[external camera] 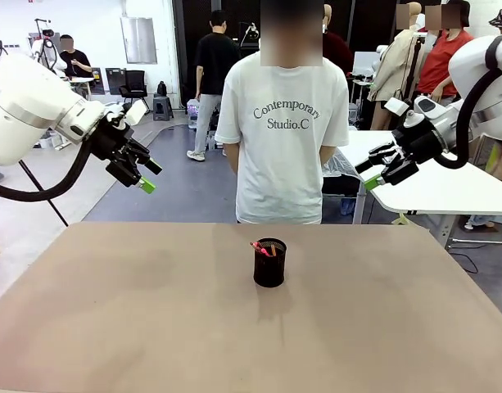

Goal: Place the pens into the pen holder.
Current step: Pick up a writing instrument from the table and place it into the Pen holder.

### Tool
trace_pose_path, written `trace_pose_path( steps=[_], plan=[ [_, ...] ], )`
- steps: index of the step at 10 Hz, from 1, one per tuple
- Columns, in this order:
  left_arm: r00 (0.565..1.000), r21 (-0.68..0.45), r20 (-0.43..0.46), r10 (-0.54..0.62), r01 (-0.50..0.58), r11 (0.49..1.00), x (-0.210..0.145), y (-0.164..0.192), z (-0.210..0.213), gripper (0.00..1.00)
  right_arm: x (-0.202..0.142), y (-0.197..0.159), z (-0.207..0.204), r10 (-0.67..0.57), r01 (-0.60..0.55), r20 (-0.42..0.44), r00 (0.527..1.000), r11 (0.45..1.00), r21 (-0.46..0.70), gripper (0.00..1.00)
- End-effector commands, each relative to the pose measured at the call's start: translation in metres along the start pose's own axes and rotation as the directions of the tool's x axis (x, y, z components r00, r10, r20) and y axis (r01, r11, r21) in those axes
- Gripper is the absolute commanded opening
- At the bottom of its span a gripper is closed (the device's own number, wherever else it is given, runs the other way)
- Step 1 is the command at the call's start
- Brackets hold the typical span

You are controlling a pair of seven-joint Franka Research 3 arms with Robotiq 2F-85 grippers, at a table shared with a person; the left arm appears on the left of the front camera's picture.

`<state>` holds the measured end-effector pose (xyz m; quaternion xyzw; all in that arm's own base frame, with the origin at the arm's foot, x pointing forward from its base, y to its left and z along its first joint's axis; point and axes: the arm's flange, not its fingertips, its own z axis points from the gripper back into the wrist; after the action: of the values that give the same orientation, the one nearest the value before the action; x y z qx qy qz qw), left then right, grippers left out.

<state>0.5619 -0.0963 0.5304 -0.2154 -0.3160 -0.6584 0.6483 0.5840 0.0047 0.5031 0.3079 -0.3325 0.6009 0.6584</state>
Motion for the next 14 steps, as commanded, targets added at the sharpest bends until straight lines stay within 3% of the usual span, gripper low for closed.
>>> trace_pose_path(
  steps=[1, 14],
  plan=[
    [1.0, 0.006, -0.001, 0.001, -0.001, 1.0, 0.0003, 0.0, 0.0018, 1.0, 0.0015, 0.0005, 0.0008, 0.003, -0.003, 0.0, 1.0, 1.0, -0.002, 1.0],
    [1.0, 0.006, -0.001, 0.001, -0.001, 1.0, 0.0003, 0.0, 0.0018, 1.0, 0.0015, 0.0005, 0.0008, 0.003, -0.003, 0.0, 1.0, 1.0, -0.002, 1.0]
  ],
)
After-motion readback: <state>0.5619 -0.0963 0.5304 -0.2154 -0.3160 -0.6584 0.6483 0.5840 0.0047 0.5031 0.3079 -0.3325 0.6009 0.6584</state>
